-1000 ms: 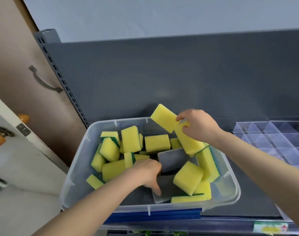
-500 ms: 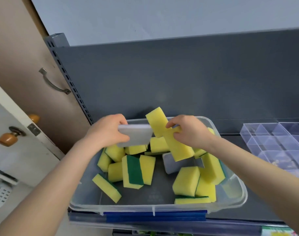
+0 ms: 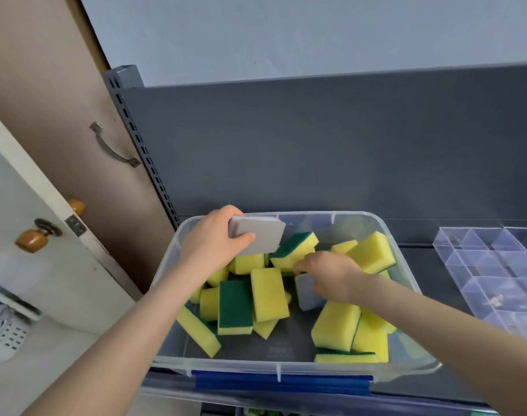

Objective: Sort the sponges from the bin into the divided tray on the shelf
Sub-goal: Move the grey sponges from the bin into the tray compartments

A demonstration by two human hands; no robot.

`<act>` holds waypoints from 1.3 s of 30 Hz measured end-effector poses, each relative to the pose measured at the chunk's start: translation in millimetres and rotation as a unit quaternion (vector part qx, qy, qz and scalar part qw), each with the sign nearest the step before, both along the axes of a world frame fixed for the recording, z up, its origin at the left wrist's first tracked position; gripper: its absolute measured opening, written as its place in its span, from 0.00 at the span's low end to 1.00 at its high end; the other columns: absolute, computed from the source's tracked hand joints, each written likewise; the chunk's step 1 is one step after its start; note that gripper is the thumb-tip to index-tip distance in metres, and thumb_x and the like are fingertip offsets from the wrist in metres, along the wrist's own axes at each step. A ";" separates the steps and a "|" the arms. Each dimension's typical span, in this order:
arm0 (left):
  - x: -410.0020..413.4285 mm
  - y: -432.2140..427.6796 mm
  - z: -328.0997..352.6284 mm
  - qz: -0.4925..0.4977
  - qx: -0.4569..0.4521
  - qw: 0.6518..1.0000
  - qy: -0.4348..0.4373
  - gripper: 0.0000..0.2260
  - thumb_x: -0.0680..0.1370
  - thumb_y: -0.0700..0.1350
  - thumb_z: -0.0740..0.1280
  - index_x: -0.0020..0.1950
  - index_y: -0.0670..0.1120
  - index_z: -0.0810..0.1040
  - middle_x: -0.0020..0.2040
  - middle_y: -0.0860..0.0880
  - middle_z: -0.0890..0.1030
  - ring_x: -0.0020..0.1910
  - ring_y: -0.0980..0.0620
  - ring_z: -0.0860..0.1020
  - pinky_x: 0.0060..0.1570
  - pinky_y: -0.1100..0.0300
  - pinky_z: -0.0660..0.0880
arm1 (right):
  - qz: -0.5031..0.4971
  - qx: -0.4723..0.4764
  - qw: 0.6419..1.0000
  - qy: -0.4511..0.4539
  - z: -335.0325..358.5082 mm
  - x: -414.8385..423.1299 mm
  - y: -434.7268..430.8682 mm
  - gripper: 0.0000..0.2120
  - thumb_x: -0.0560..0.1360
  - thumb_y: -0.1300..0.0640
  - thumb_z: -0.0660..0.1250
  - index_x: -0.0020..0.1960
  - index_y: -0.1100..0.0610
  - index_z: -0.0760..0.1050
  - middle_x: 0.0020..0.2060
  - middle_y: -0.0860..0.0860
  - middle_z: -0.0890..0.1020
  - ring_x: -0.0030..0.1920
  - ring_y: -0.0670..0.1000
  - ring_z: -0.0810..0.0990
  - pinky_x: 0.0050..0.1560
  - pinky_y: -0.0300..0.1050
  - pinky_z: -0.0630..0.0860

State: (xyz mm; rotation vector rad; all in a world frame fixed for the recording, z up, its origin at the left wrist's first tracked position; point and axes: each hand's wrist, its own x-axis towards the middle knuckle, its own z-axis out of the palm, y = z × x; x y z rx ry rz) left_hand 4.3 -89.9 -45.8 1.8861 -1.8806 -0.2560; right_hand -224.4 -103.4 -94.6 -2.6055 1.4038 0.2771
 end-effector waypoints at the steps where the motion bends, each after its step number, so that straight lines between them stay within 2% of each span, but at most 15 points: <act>1: -1.4 0.1 -2.2 -0.002 0.005 1.000 0.005 0.13 0.72 0.56 0.68 0.54 0.56 0.72 0.48 0.58 0.76 0.45 0.55 0.75 0.41 0.55 0.75 | 0.012 0.005 1.000 0.014 -3.6 3.0 2.4 0.21 0.74 0.63 0.61 0.65 0.51 0.69 0.59 0.52 0.76 0.58 0.56 0.75 0.54 0.49 0.76; 4: -2.8 1.2 -7.0 -0.011 0.020 1.000 0.016 0.13 0.72 0.54 0.69 0.53 0.56 0.72 0.47 0.58 0.77 0.44 0.55 0.76 0.41 0.52 0.77 | 0.029 -0.005 0.998 0.054 -10.2 9.3 7.6 0.22 0.73 0.60 0.65 0.66 0.51 0.68 0.58 0.52 0.74 0.58 0.55 0.73 0.56 0.50 0.75; 7: -0.6 1.3 -9.4 -0.018 0.024 0.999 0.016 0.14 0.71 0.54 0.70 0.54 0.55 0.72 0.47 0.58 0.76 0.44 0.56 0.75 0.41 0.52 0.77 | 0.048 -0.021 0.996 0.079 -9.8 11.2 7.9 0.17 0.74 0.59 0.66 0.62 0.52 0.72 0.56 0.52 0.73 0.56 0.56 0.72 0.53 0.49 0.73; 11: 4.2 0.0 -7.9 -0.024 0.027 0.999 0.037 0.15 0.71 0.50 0.71 0.55 0.55 0.73 0.47 0.58 0.77 0.45 0.55 0.76 0.42 0.52 0.77 | 0.036 -0.016 0.998 0.040 -4.1 8.2 4.3 0.16 0.71 0.57 0.67 0.58 0.51 0.72 0.54 0.52 0.73 0.54 0.55 0.72 0.46 0.45 0.69; 16: 17.0 -4.8 1.4 -0.031 0.019 0.999 0.037 0.15 0.70 0.45 0.71 0.54 0.56 0.73 0.48 0.57 0.76 0.46 0.55 0.74 0.40 0.57 0.72 | -0.046 -0.012 0.984 -0.169 25.3 3.0 -5.5 0.15 0.70 0.53 0.69 0.55 0.51 0.71 0.44 0.47 0.78 0.45 0.50 0.77 0.38 0.41 0.69; 18: 23.9 -7.8 6.2 -0.037 0.015 0.998 0.048 0.15 0.69 0.44 0.70 0.52 0.58 0.74 0.48 0.59 0.76 0.47 0.56 0.75 0.43 0.55 0.74 | -0.088 -0.023 0.961 -0.260 40.1 -3.5 -9.3 0.17 0.69 0.52 0.71 0.56 0.50 0.72 0.40 0.44 0.77 0.40 0.46 0.75 0.36 0.34 0.69; 20: 29.2 -10.3 10.1 -0.050 0.014 0.997 0.058 0.15 0.69 0.43 0.71 0.50 0.60 0.73 0.47 0.60 0.76 0.47 0.58 0.75 0.42 0.55 0.75 | -0.142 -0.015 0.926 -0.349 51.4 -10.4 -10.8 0.16 0.69 0.53 0.73 0.56 0.49 0.75 0.39 0.43 0.79 0.39 0.42 0.77 0.35 0.29 0.70; 22: 31.7 -13.3 12.6 -0.067 0.012 0.995 0.067 0.15 0.69 0.44 0.72 0.49 0.61 0.73 0.46 0.60 0.77 0.46 0.58 0.76 0.42 0.56 0.76 | -0.192 0.005 0.884 -0.427 57.5 -16.4 -10.7 0.15 0.69 0.53 0.73 0.55 0.50 0.76 0.41 0.45 0.81 0.41 0.43 0.79 0.38 0.33 0.76; 24: 30.9 -16.9 15.0 -0.076 0.003 0.994 0.080 0.14 0.69 0.48 0.72 0.51 0.60 0.73 0.46 0.60 0.78 0.46 0.58 0.77 0.44 0.53 0.77 | -0.224 0.017 0.850 -0.476 59.8 -20.6 -9.4 0.15 0.70 0.54 0.73 0.55 0.52 0.77 0.42 0.45 0.82 0.42 0.46 0.81 0.43 0.43 0.81; 27: 24.0 -21.7 19.4 -0.081 -0.004 0.991 0.103 0.23 0.71 0.55 0.70 0.64 0.58 0.69 0.49 0.57 0.77 0.47 0.56 0.77 0.47 0.51 0.76 | -0.249 -0.010 0.842 -0.479 59.4 -26.9 -4.9 0.13 0.69 0.51 0.73 0.53 0.50 0.78 0.40 0.42 0.83 0.42 0.45 0.82 0.44 0.47 0.81; 29: 15.5 -24.1 21.8 -0.105 -0.005 0.988 0.113 0.27 0.72 0.56 0.69 0.69 0.61 0.64 0.50 0.54 0.78 0.47 0.54 0.77 0.47 0.51 0.76 | -0.262 -0.021 0.837 -0.480 57.1 -29.7 1.0 0.12 0.69 0.50 0.73 0.52 0.49 0.79 0.39 0.42 0.83 0.41 0.43 0.82 0.44 0.46 0.81; 31: 3.1 -26.6 24.0 -0.135 -0.002 0.983 0.122 0.24 0.74 0.54 0.68 0.68 0.62 0.66 0.53 0.53 0.77 0.47 0.52 0.78 0.47 0.50 0.77 | -0.268 -0.034 0.837 -0.476 53.9 -29.2 8.4 0.13 0.68 0.48 0.72 0.52 0.46 0.79 0.40 0.41 0.83 0.42 0.42 0.82 0.45 0.44 0.79; 34: -15.9 -28.2 25.2 -0.177 0.025 0.976 0.125 0.19 0.72 0.53 0.71 0.62 0.62 0.73 0.54 0.52 0.76 0.44 0.54 0.76 0.46 0.53 0.77 | -0.276 -0.088 0.851 -0.438 49.6 -23.4 18.9 0.14 0.68 0.48 0.72 0.52 0.47 0.79 0.40 0.40 0.82 0.40 0.39 0.79 0.41 0.34 0.74; 37: -26.3 -23.6 22.9 -0.242 0.084 0.959 0.119 0.32 0.62 0.50 0.78 0.63 0.62 0.70 0.56 0.57 0.71 0.50 0.62 0.72 0.44 0.64 0.71 | -0.291 -0.113 0.856 -0.413 48.7 -20.2 27.1 0.13 0.68 0.52 0.73 0.52 0.52 0.80 0.42 0.46 0.83 0.41 0.46 0.79 0.45 0.40 0.76; 39: -30.9 -20.9 20.3 -0.290 0.101 0.947 0.096 0.35 0.60 0.45 0.78 0.63 0.61 0.68 0.56 0.58 0.70 0.51 0.64 0.71 0.41 0.68 0.69 | -0.299 -0.111 0.858 -0.403 48.0 -21.5 33.8 0.13 0.69 0.52 0.72 0.52 0.51 0.80 0.43 0.46 0.82 0.42 0.46 0.79 0.43 0.38 0.74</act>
